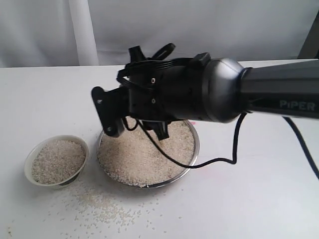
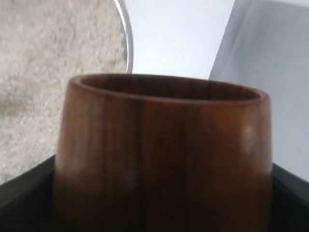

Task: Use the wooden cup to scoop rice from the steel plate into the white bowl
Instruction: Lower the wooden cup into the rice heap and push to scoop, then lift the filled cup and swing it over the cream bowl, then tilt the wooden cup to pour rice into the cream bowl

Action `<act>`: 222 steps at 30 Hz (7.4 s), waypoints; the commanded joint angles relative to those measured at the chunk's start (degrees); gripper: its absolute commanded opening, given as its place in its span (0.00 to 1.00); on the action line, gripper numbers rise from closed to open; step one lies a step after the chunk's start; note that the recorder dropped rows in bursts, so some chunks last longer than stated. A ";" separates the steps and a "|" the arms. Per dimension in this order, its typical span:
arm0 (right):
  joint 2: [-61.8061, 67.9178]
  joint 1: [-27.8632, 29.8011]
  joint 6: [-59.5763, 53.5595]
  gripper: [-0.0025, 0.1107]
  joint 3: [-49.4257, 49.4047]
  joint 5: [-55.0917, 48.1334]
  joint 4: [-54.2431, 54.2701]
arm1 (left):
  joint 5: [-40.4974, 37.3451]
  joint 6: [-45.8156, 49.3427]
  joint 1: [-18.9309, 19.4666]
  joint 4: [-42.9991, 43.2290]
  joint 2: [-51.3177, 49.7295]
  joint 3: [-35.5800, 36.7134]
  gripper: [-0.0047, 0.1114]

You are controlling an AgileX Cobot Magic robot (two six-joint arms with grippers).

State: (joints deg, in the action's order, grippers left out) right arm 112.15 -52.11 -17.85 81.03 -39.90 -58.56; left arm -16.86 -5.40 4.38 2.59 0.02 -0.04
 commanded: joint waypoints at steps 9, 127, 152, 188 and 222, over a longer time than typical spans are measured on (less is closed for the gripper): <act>8.28 5.59 -1.82 0.02 -1.05 -1.73 -3.80 | 0.56 -0.10 -0.37 -0.07 -0.02 0.04 0.04; 18.25 -7.55 -11.98 0.02 27.97 0.59 13.04 | 0.56 -0.10 -0.37 -0.07 -0.02 0.04 0.04; 22.21 -12.73 -17.45 0.02 28.74 -3.94 -6.09 | 0.56 -0.10 -0.37 -0.07 -0.02 0.04 0.04; 25.38 -14.14 -18.16 0.02 28.74 -7.93 -23.74 | 0.56 -0.10 -0.37 -0.07 -0.02 0.04 0.04; 18.65 -15.81 13.75 0.02 28.74 -6.40 -18.96 | 0.56 -0.10 -0.37 -0.07 -0.02 0.04 0.04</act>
State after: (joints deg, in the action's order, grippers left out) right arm 134.46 -67.92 -11.79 109.12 -48.16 -77.25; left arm -16.86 -5.28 4.38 2.59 0.02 -0.04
